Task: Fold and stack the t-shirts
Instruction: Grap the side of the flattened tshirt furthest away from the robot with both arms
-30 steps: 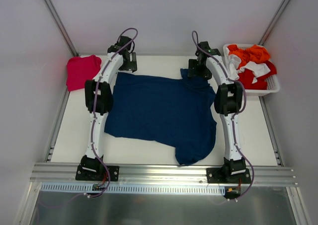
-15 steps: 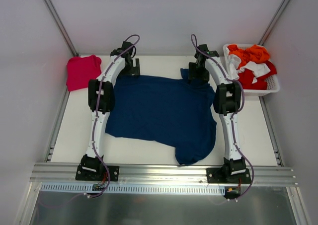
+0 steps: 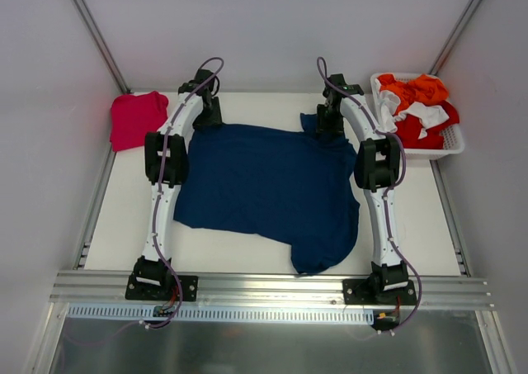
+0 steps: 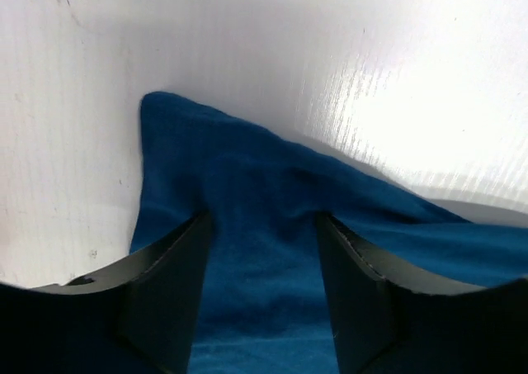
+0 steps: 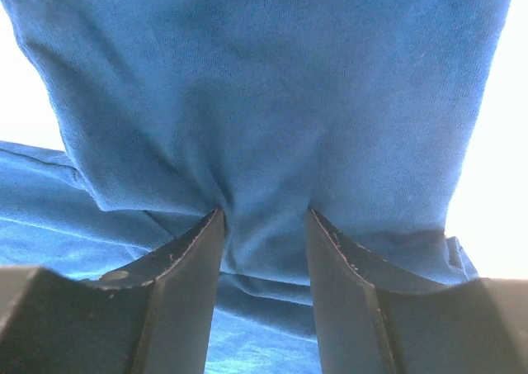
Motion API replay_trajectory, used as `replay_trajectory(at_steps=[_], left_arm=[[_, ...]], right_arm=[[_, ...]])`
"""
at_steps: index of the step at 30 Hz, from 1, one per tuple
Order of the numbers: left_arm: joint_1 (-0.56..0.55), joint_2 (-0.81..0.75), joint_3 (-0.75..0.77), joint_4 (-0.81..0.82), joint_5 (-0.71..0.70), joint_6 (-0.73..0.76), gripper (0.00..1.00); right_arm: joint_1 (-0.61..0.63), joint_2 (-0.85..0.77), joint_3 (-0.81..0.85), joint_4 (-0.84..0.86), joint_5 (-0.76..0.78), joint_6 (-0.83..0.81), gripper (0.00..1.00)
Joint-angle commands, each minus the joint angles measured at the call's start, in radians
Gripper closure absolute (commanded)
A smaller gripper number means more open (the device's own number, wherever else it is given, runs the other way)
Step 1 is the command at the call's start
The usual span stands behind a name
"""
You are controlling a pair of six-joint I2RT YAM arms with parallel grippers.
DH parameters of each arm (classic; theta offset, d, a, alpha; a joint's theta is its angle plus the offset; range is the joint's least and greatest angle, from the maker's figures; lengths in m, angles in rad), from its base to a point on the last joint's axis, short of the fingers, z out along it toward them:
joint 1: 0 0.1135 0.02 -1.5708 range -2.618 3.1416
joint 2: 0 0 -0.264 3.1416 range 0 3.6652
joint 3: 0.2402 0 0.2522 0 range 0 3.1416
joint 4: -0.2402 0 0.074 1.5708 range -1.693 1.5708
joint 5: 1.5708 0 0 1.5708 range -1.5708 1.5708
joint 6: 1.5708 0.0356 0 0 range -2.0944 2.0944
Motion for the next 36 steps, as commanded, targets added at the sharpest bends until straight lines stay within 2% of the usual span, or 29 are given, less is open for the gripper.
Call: replay_trajectory(at_steps=[1, 2, 3, 5, 9, 11, 13, 14, 16, 20, 24, 36], left_arm=[[0.016, 0.031, 0.038, -0.013, 0.012, -0.017, 0.48], [0.019, 0.033, 0.046, -0.013, 0.018, -0.020, 0.51], [0.019, 0.036, 0.049, -0.013, 0.018, -0.022, 0.63], [0.022, 0.036, 0.050, -0.011, 0.016, -0.025, 0.73], [0.022, 0.028, 0.047, -0.011, 0.001, -0.029, 1.00], [0.022, 0.024, 0.043, -0.011, -0.003, -0.029, 1.00], [0.022, 0.016, 0.040, -0.013, -0.011, -0.029, 1.00], [0.022, 0.016, 0.037, -0.013, -0.013, -0.028, 1.00], [0.020, 0.001, 0.017, -0.011, -0.022, -0.028, 1.00], [0.020, -0.051, -0.031, -0.011, -0.063, -0.028, 1.00], [0.019, -0.099, -0.055, -0.011, -0.066, -0.025, 1.00], [-0.006, -0.240, -0.140, -0.010, -0.135, -0.026, 1.00]], right_arm=[[-0.001, -0.034, -0.019, -0.014, -0.011, 0.000, 0.53], [-0.001, -0.041, -0.025, -0.011, -0.011, 0.002, 0.53], [0.000, -0.042, -0.028, -0.009, -0.013, 0.000, 0.53], [0.003, -0.047, -0.031, -0.008, -0.008, 0.000, 0.53], [0.003, -0.051, -0.038, -0.003, 0.004, 0.002, 0.54], [0.003, -0.053, -0.051, 0.003, 0.007, 0.003, 0.57], [0.003, -0.050, -0.054, 0.006, 0.004, 0.003, 0.65], [0.003, -0.048, -0.056, 0.006, 0.005, 0.008, 0.81], [0.003, -0.048, -0.067, 0.014, 0.010, 0.016, 0.99], [0.003, -0.074, -0.093, 0.034, 0.010, 0.020, 1.00], [0.002, -0.114, -0.104, 0.037, 0.080, 0.008, 1.00], [0.003, -0.350, -0.261, 0.061, 0.197, -0.020, 0.99]])
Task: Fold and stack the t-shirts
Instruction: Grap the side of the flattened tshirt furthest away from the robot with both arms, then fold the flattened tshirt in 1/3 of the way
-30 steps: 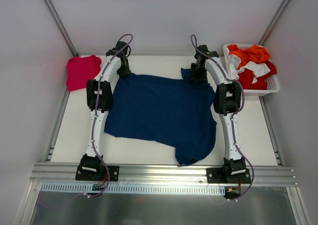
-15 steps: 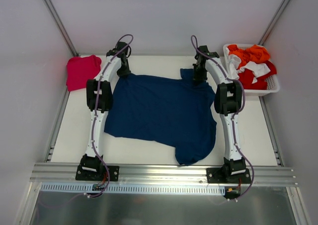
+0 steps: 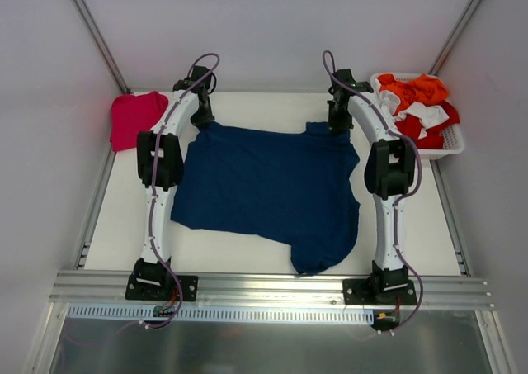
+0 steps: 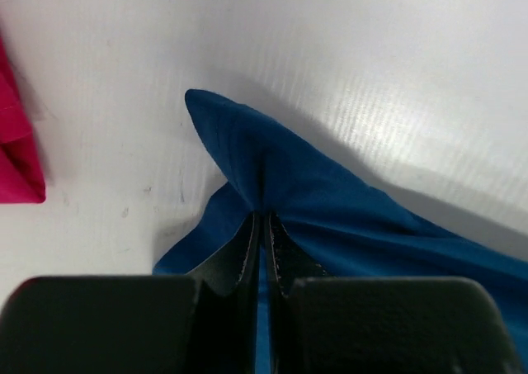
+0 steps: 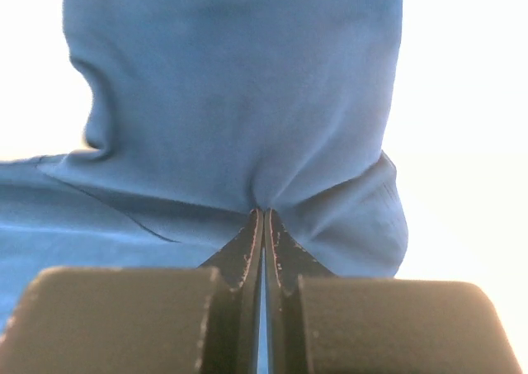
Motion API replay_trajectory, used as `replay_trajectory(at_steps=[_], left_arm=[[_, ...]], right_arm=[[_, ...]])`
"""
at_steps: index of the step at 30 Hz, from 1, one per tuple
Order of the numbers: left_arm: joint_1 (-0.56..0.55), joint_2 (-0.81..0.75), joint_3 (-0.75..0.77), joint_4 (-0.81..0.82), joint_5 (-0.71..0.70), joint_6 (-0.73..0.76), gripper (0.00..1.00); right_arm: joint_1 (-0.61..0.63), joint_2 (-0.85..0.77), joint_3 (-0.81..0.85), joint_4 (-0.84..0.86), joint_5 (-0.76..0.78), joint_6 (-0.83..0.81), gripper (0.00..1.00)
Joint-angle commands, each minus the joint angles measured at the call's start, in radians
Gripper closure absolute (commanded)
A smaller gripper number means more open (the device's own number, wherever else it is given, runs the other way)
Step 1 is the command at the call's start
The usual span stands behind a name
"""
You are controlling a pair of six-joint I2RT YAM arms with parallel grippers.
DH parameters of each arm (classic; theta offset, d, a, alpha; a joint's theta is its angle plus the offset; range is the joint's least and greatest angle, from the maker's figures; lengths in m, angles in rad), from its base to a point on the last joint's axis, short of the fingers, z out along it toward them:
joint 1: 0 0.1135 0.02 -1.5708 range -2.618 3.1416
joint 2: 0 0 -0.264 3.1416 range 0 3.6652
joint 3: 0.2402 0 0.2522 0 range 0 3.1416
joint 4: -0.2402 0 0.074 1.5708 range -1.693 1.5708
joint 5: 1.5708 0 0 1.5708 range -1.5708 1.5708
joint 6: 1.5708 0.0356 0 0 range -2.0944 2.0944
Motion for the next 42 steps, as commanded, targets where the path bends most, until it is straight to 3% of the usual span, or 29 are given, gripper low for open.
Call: replay_trajectory(at_steps=[1, 11, 29, 42], left_arm=[[-0.018, -0.127, -0.010, -0.016, -0.066, 0.005, 1.00], [-0.062, -0.216, -0.153, -0.016, -0.149, -0.013, 1.00], [-0.128, -0.487, -0.593, 0.000, -0.264, -0.119, 1.00], [-0.136, -0.487, -0.737, 0.011, -0.242, -0.132, 1.00]], right_arm=[[0.000, -0.130, -0.021, -0.001, 0.058, -0.022, 0.99], [0.035, -0.275, -0.251, 0.054, 0.087, -0.017, 0.99], [0.218, -0.682, -0.742, 0.122, 0.194, 0.043, 1.00], [0.330, -0.736, -0.984, 0.139, 0.210, 0.161, 0.99]])
